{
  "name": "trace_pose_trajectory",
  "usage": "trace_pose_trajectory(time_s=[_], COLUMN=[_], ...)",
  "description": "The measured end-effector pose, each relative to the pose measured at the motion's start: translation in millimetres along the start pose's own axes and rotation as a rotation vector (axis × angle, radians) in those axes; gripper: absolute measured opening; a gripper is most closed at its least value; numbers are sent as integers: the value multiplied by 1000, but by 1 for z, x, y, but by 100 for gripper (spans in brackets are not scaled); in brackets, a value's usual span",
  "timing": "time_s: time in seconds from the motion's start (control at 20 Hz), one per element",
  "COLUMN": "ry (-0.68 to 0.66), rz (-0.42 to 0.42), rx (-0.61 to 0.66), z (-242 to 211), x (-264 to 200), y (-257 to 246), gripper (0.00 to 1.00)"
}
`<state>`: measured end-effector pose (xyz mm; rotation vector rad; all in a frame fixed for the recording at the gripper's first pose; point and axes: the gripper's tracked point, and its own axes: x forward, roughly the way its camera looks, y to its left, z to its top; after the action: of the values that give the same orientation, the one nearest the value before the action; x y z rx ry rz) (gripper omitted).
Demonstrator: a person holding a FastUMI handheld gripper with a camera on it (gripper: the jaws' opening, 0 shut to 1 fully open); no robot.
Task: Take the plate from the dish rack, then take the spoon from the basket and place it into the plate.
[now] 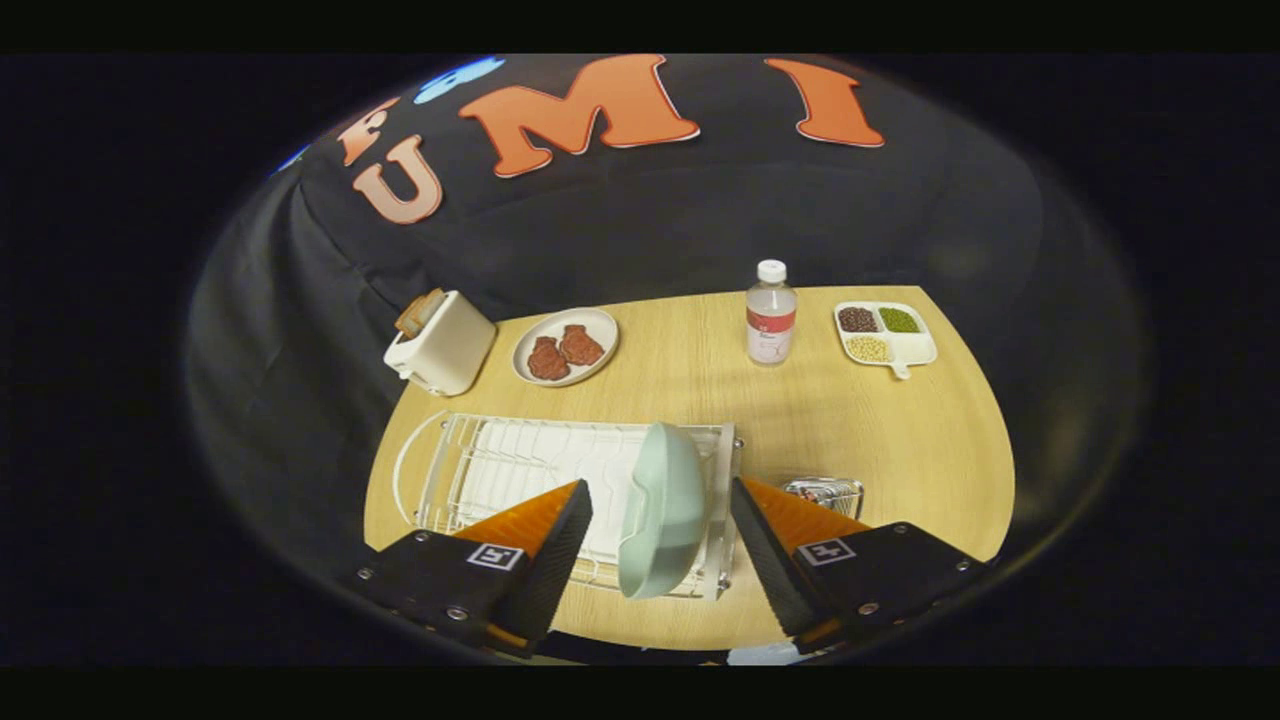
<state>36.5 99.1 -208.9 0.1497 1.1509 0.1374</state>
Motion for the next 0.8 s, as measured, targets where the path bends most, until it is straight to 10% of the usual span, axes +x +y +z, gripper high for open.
trace_pose_trajectory(time_s=[0.45,0.8], ry=[162,238], rz=[-74,-170], rx=[-4,-31], z=[-26,-53], x=[35,45], y=[26,45], gripper=[76,48])
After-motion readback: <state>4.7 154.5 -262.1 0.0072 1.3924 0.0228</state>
